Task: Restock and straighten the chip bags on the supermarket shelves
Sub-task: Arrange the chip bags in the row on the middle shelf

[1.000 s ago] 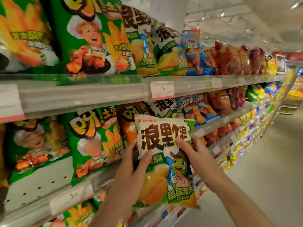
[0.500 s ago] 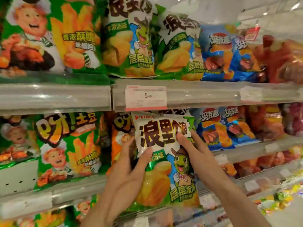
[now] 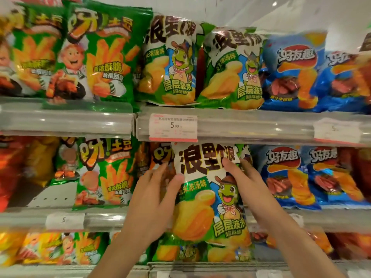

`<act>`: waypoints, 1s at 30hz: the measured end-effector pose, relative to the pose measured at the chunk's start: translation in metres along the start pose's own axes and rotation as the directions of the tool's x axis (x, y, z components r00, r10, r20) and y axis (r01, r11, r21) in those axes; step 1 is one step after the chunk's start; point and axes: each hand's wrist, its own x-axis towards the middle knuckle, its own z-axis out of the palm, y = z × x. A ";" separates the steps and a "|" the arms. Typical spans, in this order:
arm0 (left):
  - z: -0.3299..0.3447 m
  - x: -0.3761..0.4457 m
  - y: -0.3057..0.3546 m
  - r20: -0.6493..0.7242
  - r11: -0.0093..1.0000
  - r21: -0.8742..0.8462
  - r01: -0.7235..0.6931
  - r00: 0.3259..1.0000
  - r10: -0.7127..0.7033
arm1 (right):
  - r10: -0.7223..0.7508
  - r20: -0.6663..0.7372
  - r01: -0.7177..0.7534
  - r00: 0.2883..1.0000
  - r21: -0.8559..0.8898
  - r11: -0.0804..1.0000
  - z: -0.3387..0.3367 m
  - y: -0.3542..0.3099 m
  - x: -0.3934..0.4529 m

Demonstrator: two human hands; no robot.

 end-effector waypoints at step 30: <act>0.027 0.044 -0.028 -0.039 0.990 0.111 0.089 0.996 -0.085 | -0.047 -0.058 0.051 0.997 0.075 0.996 -0.059 0.011 -0.004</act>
